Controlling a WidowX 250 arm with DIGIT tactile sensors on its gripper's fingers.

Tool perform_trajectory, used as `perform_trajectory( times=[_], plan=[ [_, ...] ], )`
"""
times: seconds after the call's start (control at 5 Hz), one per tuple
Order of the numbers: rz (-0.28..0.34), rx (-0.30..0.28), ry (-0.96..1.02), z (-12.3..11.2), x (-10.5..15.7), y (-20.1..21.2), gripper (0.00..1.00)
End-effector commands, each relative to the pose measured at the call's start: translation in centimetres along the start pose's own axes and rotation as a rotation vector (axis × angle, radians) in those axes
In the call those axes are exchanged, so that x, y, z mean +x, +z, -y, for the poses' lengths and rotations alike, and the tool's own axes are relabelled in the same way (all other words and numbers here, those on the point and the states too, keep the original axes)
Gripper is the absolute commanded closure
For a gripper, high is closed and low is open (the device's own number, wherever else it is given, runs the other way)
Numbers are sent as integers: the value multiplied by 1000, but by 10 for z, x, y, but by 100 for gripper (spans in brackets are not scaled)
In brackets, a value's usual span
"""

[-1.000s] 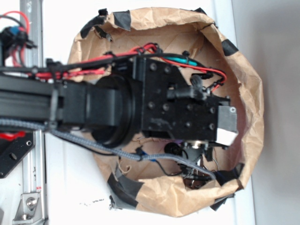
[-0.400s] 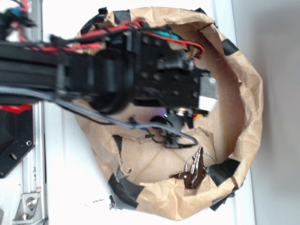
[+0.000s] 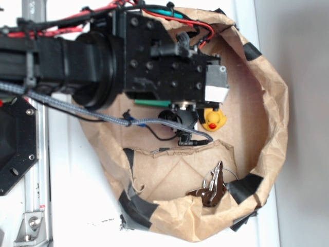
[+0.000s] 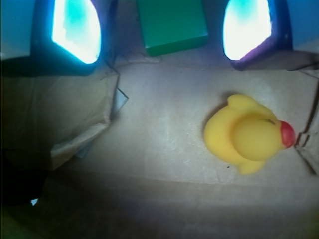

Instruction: Grab the yellow duck.

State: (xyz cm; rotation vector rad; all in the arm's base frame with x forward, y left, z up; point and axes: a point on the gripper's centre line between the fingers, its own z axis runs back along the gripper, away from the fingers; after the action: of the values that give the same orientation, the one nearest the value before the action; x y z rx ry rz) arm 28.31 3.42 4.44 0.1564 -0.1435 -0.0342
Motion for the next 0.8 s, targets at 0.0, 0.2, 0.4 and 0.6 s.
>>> perform_trajectory(
  times=[0.0, 0.2, 0.4, 0.6],
  plan=[
    [71, -22, 27, -2, 22, 15, 0],
    [93, -87, -30, 12, 30, 16, 0],
    [89, -128, -88, 27, 31, 16, 0],
    [109, -111, -65, 23, 31, 19, 0]
  ],
)
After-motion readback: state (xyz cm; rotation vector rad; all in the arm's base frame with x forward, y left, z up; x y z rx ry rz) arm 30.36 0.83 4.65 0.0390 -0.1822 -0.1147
